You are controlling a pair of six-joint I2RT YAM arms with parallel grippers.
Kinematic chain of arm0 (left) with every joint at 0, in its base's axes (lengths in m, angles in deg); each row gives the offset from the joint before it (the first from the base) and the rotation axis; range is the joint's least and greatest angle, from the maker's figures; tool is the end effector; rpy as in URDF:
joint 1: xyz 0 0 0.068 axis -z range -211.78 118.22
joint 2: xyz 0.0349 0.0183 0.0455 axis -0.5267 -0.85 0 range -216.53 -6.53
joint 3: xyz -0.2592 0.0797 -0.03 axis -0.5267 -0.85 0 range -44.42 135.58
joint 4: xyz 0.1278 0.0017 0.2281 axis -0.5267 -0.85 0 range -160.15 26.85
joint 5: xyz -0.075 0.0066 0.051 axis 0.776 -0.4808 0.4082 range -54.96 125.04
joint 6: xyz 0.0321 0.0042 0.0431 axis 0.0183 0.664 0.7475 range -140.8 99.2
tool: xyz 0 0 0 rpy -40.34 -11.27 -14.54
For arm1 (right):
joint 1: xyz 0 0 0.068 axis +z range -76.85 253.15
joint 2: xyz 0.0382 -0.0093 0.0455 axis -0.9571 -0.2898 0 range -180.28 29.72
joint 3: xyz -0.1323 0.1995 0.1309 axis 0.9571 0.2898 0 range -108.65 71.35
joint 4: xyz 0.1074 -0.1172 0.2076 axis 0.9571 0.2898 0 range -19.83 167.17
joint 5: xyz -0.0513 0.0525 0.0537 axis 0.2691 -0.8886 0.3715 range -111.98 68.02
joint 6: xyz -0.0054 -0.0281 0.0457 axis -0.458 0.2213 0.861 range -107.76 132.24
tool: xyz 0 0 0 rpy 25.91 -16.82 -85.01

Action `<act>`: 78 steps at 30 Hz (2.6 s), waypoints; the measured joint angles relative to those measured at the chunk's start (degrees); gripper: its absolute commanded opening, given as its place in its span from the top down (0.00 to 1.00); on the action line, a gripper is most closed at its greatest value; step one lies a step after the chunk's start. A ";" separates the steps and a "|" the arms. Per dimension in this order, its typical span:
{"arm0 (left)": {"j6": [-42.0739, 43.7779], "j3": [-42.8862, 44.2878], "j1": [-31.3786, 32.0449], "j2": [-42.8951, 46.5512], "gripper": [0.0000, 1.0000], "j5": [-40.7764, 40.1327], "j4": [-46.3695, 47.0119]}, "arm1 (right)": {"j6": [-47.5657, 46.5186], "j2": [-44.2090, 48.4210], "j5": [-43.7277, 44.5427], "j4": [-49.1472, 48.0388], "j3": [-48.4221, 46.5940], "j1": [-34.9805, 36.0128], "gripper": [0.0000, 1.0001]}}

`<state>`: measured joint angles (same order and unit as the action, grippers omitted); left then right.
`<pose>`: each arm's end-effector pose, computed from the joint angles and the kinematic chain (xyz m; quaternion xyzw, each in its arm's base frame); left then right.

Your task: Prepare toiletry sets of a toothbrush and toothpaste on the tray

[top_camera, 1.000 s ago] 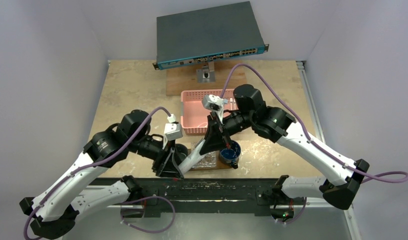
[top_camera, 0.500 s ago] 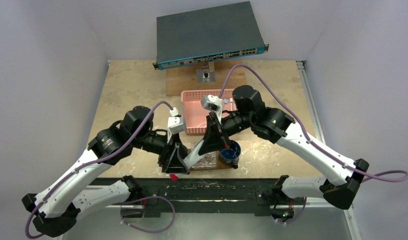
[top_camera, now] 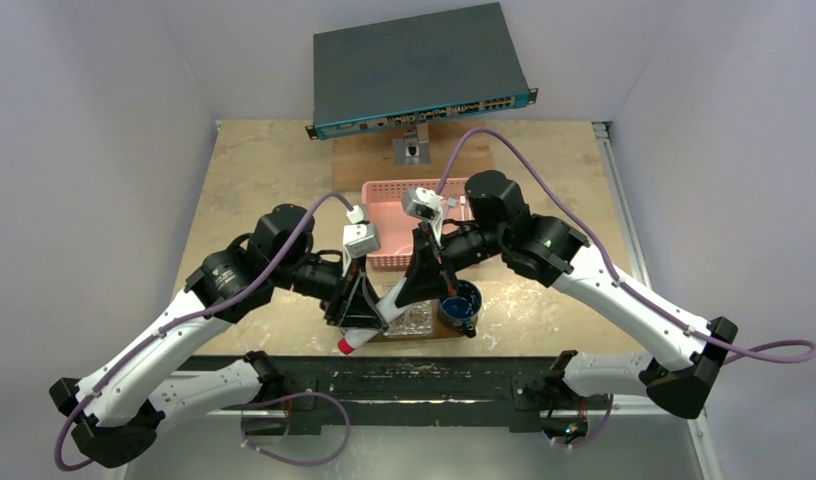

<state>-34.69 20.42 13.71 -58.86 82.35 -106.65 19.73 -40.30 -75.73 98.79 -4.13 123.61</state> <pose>0.0999 -0.1389 0.3837 0.4073 0.7133 -0.5268 0.2188 0.1405 0.2152 0.4073 -0.5044 0.6015 0.5681 0.2471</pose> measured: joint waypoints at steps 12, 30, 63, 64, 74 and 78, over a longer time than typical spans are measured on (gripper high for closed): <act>0.24 1.20 0.00 1.31 0.38 -4.31 -1.16 | -0.68 0.00 3.78 3.19 -0.04 1.03 1.00; 1.03 2.93 0.00 7.02 0.06 -25.22 -6.62 | -2.91 -0.96 23.67 26.62 -9.25 4.02 1.00; 0.92 -5.75 0.00 17.88 0.04 -52.76 -8.46 | 6.03 -18.49 61.33 43.10 -25.00 10.91 1.00; 0.90 -6.10 0.00 17.94 0.04 -53.07 -8.41 | 6.23 -18.86 61.83 42.97 -25.29 11.15 1.00; 0.33 -9.75 0.00 20.72 0.04 -54.45 -8.00 | 7.93 -20.85 63.95 42.49 -26.75 11.80 1.00; -0.35 -10.47 0.00 21.57 0.04 -54.84 -7.89 | 8.20 -21.18 64.74 42.47 -26.75 11.80 1.00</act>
<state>-35.04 9.95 13.71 -37.29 27.51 -114.54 27.92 -61.48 -10.99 141.26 -30.88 135.41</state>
